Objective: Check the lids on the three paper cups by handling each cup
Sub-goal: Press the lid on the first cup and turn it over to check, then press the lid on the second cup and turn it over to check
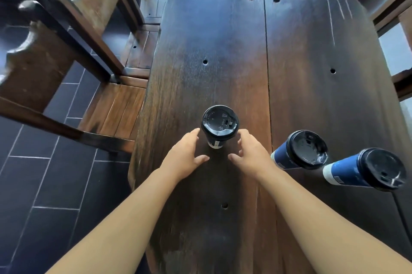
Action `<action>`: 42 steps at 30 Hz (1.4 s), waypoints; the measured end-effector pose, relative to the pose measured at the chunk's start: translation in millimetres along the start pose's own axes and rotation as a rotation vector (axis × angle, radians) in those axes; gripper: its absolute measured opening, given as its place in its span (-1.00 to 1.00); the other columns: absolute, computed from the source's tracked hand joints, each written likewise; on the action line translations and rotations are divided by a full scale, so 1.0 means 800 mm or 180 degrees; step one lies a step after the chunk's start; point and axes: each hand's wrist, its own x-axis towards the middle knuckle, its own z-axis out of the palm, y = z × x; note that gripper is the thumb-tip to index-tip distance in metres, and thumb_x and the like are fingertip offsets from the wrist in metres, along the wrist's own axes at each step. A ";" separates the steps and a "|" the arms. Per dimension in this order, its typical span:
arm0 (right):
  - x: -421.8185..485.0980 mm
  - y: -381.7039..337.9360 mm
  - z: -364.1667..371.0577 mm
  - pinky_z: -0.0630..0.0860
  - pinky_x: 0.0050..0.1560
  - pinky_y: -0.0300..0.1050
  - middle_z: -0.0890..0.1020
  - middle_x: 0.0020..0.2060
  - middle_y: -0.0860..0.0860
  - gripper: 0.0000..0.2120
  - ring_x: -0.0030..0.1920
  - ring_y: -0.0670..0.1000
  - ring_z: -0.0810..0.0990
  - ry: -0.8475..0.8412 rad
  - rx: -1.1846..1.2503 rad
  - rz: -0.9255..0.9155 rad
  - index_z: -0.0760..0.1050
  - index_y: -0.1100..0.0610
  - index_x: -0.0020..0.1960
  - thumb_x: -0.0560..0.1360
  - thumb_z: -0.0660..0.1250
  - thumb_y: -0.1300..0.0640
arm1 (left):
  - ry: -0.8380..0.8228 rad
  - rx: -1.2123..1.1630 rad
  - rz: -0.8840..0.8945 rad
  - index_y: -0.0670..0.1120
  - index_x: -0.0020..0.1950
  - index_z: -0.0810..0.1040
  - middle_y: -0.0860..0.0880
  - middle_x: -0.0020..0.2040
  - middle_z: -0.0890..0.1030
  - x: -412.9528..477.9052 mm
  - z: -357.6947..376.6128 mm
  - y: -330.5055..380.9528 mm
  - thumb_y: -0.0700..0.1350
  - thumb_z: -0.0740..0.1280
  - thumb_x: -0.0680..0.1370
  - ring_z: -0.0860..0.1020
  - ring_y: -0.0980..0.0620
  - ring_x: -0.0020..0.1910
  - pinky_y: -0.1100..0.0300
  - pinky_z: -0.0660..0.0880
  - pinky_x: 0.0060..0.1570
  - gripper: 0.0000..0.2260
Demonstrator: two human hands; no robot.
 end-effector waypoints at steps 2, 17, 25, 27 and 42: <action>-0.016 0.003 -0.003 0.54 0.18 0.01 0.48 0.36 0.07 -0.39 0.23 0.15 0.60 -0.0164 -0.0186 0.0073 0.18 0.03 0.52 0.57 0.39 0.04 | -0.0107 0.0205 -0.0213 0.00 0.67 0.05 -0.04 0.55 0.38 -0.019 0.000 0.001 0.07 0.52 0.51 0.42 -0.05 0.50 0.00 0.40 0.45 -0.12; -0.157 0.019 -0.049 0.51 0.28 0.06 0.52 0.33 0.11 -0.50 0.36 0.16 0.51 -0.0217 -0.0732 0.0056 0.36 0.11 0.42 0.57 0.24 -0.12 | -0.0327 0.0911 -0.0292 -0.06 0.60 0.25 -0.08 0.51 0.42 -0.162 -0.020 0.085 0.13 0.38 0.58 0.40 -0.08 0.49 0.06 0.35 0.46 -0.34; -0.185 0.049 -0.081 0.49 0.32 0.05 0.52 0.31 0.10 -0.55 0.34 0.14 0.52 -0.0052 -0.0697 -0.0042 0.43 0.08 0.39 0.57 0.25 -0.08 | -0.0213 0.0914 0.0002 -0.07 0.57 0.32 -0.06 0.51 0.45 -0.171 0.000 0.138 0.09 0.37 0.60 0.40 -0.05 0.50 0.07 0.35 0.47 -0.41; -0.193 0.065 -0.087 0.49 0.31 0.03 0.53 0.29 0.08 -0.58 0.32 0.11 0.53 -0.0026 -0.0671 0.0012 0.46 0.07 0.36 0.57 0.25 -0.08 | -0.0216 0.0886 0.0087 -0.07 0.58 0.31 -0.05 0.52 0.45 -0.163 0.005 0.153 0.09 0.36 0.60 0.40 -0.06 0.50 0.05 0.35 0.47 -0.40; -0.199 0.129 -0.138 0.46 0.35 -0.05 0.45 0.41 0.09 -0.26 0.34 0.03 0.53 0.0698 0.0724 0.0368 0.18 0.06 0.59 0.52 0.45 -0.03 | -0.0444 0.0158 0.0443 -0.07 0.59 0.27 -0.09 0.49 0.46 -0.076 0.059 0.215 0.02 0.47 0.55 0.49 -0.05 0.41 0.12 0.41 0.40 -0.33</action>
